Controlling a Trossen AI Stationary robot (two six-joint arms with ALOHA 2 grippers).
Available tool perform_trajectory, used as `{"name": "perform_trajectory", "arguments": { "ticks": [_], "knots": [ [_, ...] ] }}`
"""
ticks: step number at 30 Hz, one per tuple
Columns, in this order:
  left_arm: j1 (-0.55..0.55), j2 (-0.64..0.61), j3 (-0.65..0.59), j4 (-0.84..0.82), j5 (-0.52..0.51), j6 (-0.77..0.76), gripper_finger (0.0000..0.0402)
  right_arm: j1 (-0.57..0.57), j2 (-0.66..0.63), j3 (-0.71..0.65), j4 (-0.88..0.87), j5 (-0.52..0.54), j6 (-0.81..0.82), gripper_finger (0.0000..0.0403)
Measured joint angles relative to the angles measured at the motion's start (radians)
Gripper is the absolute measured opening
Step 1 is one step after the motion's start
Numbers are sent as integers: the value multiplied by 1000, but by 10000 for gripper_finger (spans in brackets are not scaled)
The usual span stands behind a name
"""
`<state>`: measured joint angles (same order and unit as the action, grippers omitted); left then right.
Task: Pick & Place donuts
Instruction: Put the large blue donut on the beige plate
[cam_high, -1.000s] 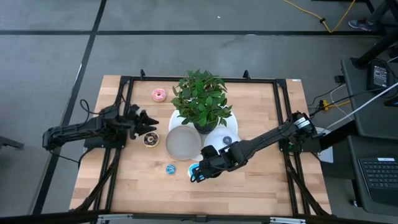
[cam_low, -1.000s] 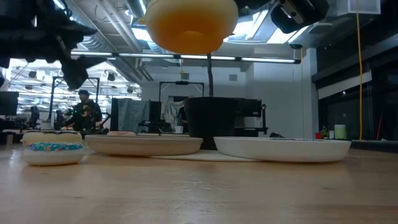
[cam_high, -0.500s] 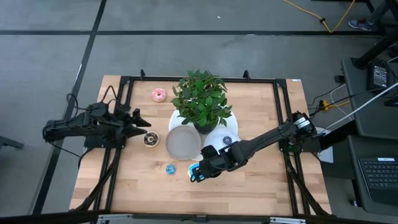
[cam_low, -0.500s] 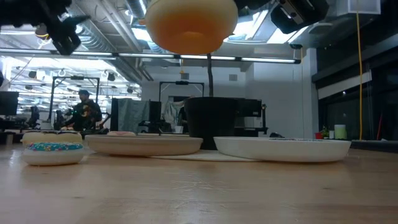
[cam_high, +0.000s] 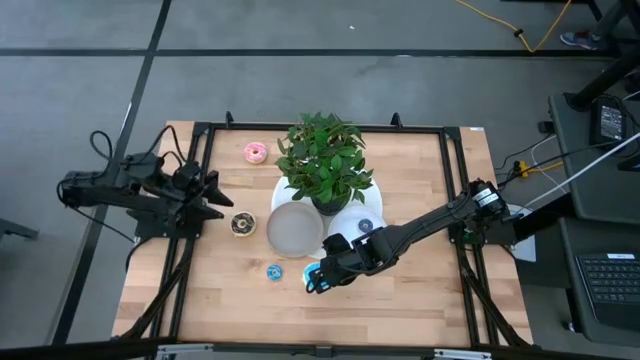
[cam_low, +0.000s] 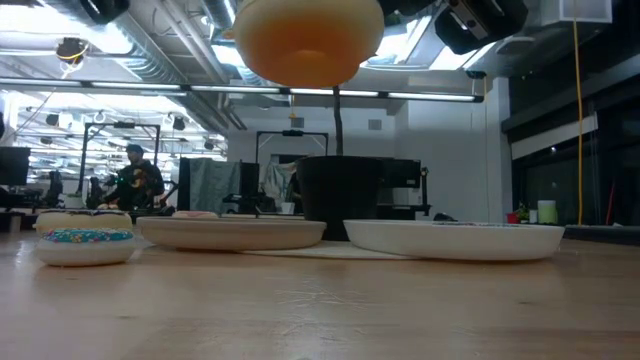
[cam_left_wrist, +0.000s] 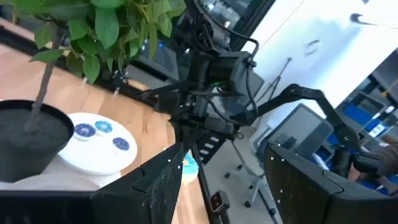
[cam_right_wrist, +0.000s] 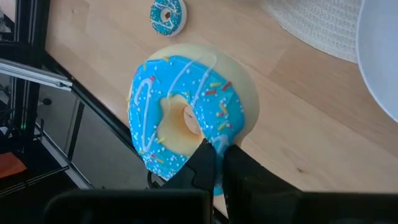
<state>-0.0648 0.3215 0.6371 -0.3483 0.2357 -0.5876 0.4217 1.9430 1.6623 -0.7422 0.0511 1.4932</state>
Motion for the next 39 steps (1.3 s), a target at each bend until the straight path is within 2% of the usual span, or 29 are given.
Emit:
{"name": "perform_trajectory", "arguments": {
  "ticks": [9,18,26,29,35,39],
  "knots": [
    [-100,208,269,-187,-151,8,214,0,0,0,0,-18,-11,19],
    [-249,354,450,-307,-361,-117,201,0,0,0,-1,-23,-28,19],
    [-432,491,457,-325,-469,-207,176,0,0,0,-1,-26,-33,19],
    [-497,537,457,-327,-499,-250,176,0,0,0,-1,-26,-33,19],
    [-615,613,456,-336,-643,-345,180,0,0,0,0,-22,-37,19],
    [-678,676,456,-335,-664,-421,180,0,0,0,0,-20,-55,19]
  ]
}}
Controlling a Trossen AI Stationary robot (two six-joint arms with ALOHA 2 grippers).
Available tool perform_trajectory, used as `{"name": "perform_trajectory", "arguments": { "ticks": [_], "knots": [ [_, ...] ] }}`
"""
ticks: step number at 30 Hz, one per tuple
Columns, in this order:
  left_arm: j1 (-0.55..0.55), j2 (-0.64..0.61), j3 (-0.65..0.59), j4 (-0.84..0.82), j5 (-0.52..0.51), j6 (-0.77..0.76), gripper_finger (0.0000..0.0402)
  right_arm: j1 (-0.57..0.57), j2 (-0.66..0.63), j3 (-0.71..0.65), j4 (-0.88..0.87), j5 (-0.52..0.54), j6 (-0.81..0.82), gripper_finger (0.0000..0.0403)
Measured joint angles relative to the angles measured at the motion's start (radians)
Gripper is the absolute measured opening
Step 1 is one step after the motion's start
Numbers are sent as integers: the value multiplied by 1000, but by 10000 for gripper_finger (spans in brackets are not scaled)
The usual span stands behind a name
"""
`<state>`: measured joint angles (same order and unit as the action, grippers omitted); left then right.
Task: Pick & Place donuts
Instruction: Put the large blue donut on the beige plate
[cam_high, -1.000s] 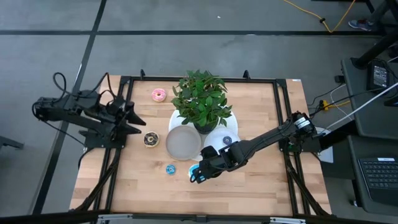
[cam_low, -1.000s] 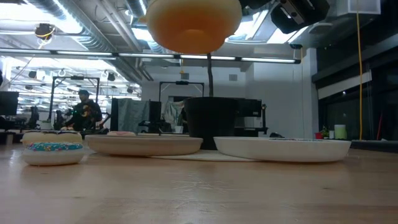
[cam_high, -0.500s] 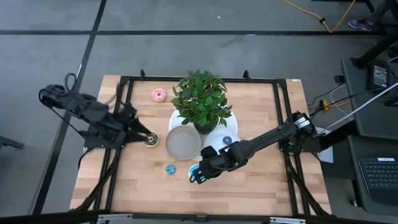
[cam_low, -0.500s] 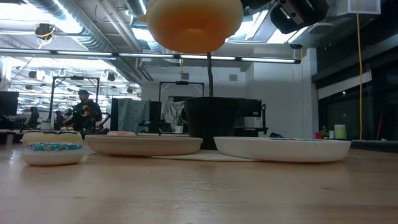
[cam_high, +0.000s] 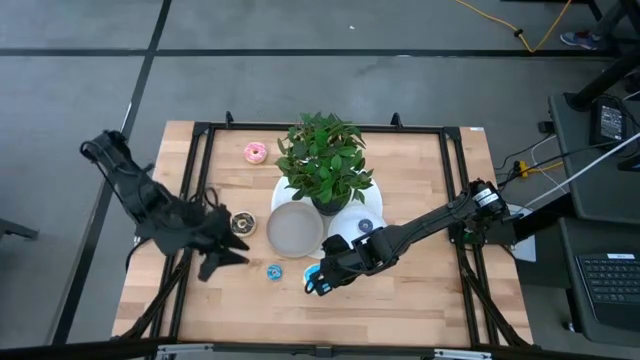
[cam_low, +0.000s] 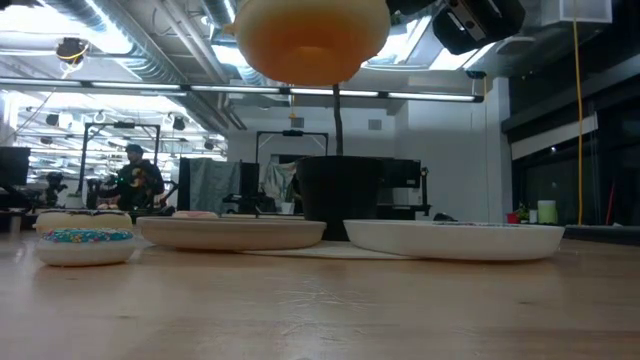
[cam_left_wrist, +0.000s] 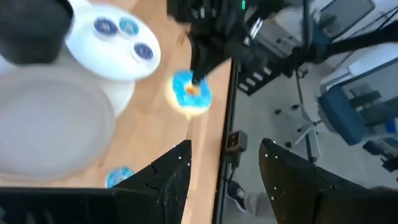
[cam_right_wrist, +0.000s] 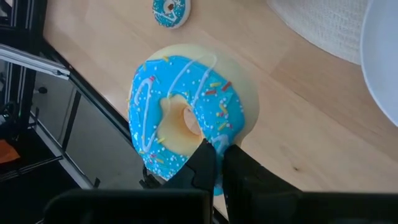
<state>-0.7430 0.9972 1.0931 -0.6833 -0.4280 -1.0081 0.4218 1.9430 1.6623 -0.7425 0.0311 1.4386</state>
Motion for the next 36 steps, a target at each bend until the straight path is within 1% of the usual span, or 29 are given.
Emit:
{"name": "perform_trajectory", "arguments": {
  "ticks": [4,7,9,12,19,25,28,33,36],
  "knots": [
    [-37,86,0,3,24,-53,179,0,0,0,0,1,-9,19],
    [-42,153,0,5,52,-16,177,0,0,0,0,2,-13,19],
    [-49,200,0,6,50,-5,176,0,0,0,0,2,-20,19],
    [-68,263,0,9,-9,7,176,0,0,0,0,1,-27,19],
    [-94,411,0,39,-160,137,175,0,0,0,0,-3,-27,19],
    [-93,515,0,71,-199,207,173,0,0,0,1,-7,-27,19],
    [-93,551,0,98,-242,218,170,0,0,0,2,-8,-27,19],
    [-87,571,0,179,-297,230,169,0,0,0,12,-17,-27,19],
    [-75,572,0,250,-304,288,169,0,0,0,13,-17,-27,19]
  ]
}}
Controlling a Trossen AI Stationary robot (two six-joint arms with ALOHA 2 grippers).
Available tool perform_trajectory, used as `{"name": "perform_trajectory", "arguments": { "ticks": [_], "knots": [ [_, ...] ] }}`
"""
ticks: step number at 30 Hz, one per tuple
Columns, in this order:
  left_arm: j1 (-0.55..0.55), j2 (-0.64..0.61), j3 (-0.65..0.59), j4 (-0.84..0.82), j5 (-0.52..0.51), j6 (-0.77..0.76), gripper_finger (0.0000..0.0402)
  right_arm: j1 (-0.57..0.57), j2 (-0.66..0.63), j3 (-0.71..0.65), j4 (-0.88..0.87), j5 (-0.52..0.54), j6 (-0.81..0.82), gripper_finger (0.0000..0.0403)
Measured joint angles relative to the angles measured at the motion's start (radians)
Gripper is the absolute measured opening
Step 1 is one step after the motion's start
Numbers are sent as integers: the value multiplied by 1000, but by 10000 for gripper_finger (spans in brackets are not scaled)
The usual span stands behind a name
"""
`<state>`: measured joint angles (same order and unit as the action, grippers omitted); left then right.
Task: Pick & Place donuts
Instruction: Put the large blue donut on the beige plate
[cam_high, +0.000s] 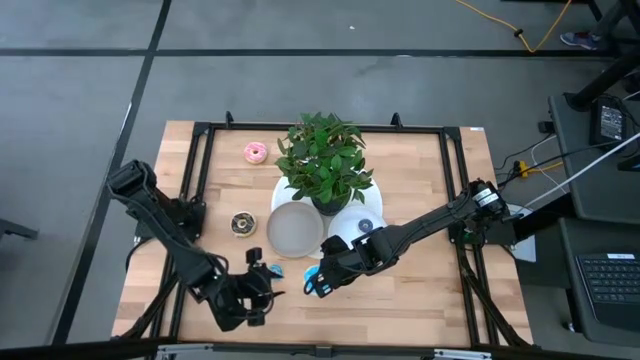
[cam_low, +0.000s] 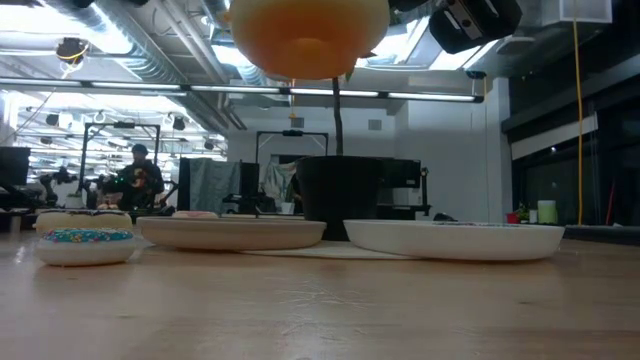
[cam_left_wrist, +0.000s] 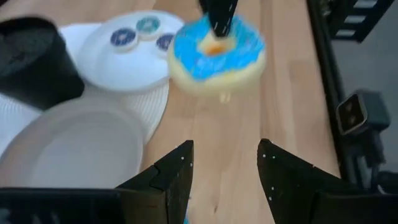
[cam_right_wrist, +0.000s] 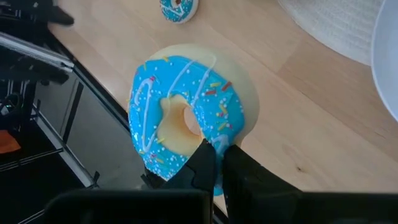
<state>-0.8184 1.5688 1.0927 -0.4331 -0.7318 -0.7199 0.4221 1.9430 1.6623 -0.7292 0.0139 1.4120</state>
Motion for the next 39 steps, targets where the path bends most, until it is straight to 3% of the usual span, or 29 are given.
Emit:
{"name": "perform_trajectory", "arguments": {
  "ticks": [4,9,20,31,39],
  "knots": [
    [23,0,0,52,0,21,169,0,0,0,0,0,0,19],
    [57,0,0,101,13,-69,169,0,0,0,0,0,-1,19],
    [141,0,0,157,147,-441,169,1,0,0,5,0,-5,19],
    [193,0,0,162,169,-740,169,7,0,0,6,16,-11,19],
    [242,0,0,160,331,-797,169,6,0,0,7,19,-28,19]
  ]
}}
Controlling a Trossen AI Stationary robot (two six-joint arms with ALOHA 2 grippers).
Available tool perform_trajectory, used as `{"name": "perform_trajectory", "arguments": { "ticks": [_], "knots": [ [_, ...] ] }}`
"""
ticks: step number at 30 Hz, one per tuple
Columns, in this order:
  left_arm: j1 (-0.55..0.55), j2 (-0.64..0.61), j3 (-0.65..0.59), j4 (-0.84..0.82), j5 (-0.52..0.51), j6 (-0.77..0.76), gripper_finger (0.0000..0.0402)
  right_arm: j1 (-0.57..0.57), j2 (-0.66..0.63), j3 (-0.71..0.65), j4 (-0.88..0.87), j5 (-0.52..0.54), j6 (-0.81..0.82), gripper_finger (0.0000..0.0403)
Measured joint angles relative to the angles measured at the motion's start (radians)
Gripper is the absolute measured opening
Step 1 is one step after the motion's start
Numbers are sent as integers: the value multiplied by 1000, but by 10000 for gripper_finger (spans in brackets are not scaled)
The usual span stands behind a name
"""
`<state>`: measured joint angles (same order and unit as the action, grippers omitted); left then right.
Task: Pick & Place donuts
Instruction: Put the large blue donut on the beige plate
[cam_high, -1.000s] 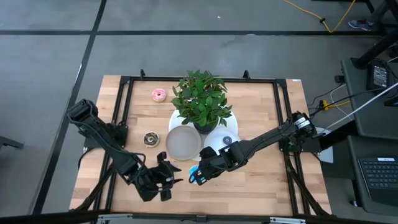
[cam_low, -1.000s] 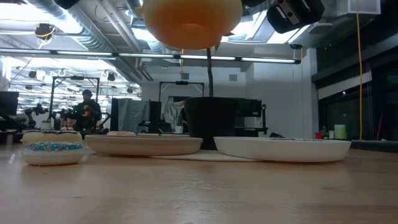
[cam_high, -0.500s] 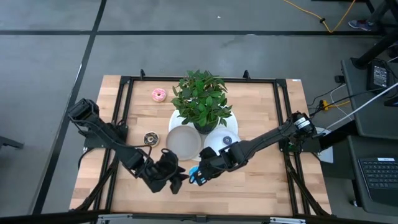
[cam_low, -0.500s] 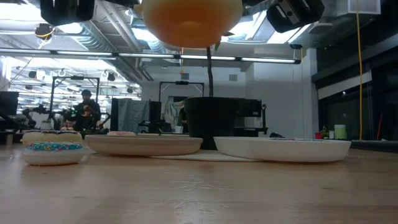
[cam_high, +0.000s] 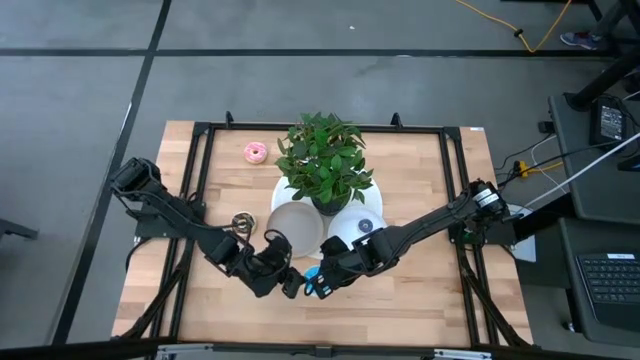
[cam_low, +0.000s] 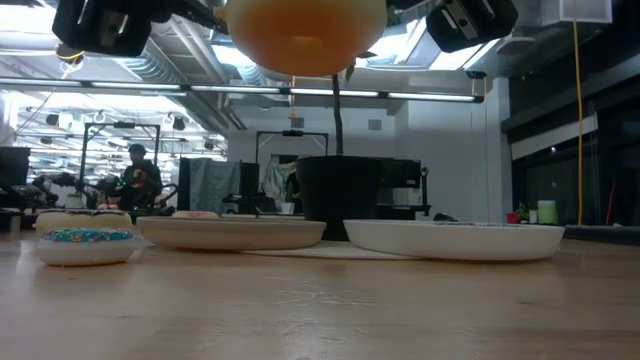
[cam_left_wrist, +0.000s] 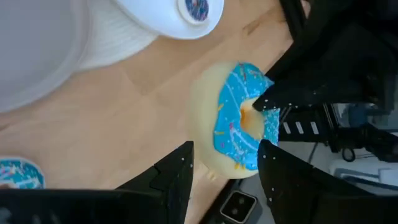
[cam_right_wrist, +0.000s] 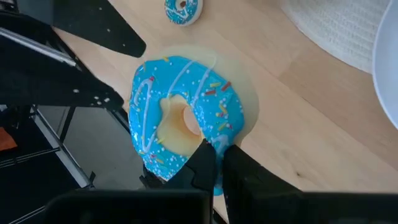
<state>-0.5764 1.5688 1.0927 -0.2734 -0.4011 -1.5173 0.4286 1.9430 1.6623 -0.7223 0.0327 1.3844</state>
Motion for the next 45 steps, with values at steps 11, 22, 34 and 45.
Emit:
{"name": "perform_trajectory", "arguments": {
  "ticks": [11,22,34,45],
  "knots": [
    [49,0,0,-16,109,-94,169,0,0,0,0,1,-13,19],
    [68,14,0,46,135,-77,169,0,0,0,0,3,-32,19],
    [71,58,-1,83,188,-65,161,0,0,0,-2,-1,-40,19],
    [75,58,-1,84,205,-15,64,0,0,0,0,-1,-40,24]
  ]
}}
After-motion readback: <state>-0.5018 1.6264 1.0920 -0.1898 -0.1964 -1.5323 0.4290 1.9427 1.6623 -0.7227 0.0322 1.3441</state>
